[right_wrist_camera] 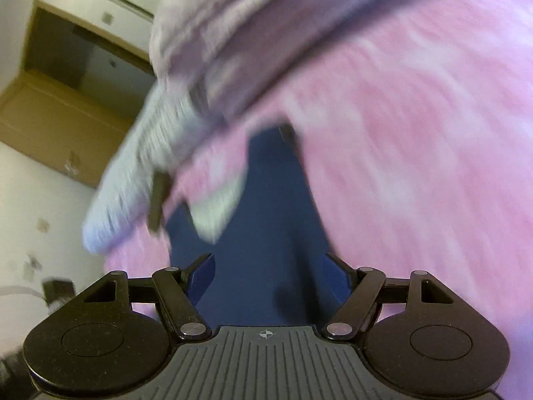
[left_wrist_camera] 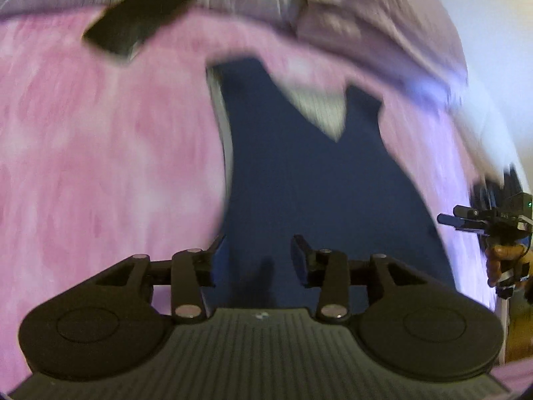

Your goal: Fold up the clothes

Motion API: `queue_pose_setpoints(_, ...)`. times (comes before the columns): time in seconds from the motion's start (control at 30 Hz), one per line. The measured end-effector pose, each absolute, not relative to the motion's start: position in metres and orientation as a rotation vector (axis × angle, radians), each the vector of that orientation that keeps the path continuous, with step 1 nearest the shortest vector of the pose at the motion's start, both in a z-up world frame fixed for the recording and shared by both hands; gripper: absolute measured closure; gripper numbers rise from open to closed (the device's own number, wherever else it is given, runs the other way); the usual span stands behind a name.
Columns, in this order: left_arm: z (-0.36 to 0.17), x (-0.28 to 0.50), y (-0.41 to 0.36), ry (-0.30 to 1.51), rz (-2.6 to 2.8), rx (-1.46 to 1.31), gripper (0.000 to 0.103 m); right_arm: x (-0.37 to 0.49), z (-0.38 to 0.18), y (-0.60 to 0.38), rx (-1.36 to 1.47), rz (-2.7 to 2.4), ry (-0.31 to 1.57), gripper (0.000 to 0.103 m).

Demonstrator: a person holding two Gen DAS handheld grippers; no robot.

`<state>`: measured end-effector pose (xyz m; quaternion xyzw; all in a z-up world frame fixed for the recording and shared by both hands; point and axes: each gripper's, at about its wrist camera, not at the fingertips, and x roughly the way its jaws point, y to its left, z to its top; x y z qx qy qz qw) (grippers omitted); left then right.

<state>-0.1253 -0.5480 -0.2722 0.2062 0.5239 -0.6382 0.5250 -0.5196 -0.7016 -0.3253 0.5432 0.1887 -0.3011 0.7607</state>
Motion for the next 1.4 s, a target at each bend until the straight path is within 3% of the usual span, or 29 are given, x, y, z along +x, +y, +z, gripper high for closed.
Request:
queue_pose_setpoints(0.17, -0.269, -0.155, -0.454, 1.370, -1.503, 0.571, 0.065, -0.564, -0.322, -0.576, 1.215, -0.714, 0.521, 0.029)
queue_pose_setpoints(0.3, -0.273, -0.176, -0.395, 1.462, -1.517, 0.622, 0.064, -0.563, -0.313, -0.484, 1.282, -0.714, 0.507, 0.029)
queue_pose_setpoints(0.57, -0.288, -0.192, -0.370, 1.384, -1.657, 0.770, 0.066, -0.489, -0.318, -0.323, 1.475, -0.583, 0.417, 0.030)
queue_pose_setpoints(0.77, -0.269, -0.178, -0.372, 1.275, -1.677, 0.802, 0.065, -0.421, -0.343, -0.269, 1.550, -0.458, 0.395, 0.030)
queue_pose_setpoints(1.07, -0.250, -0.163, -0.380, 1.149, -1.722, 0.863, 0.064, -0.401, -0.370, -0.240, 1.689, -0.504, 0.069, 0.030)
queue_pose_setpoints(1.4, -0.278, -0.145, -0.446, 1.144, -1.880, 0.877, 0.060, -0.385, -0.383, -0.209, 1.722, -0.858, -0.320, 0.030)
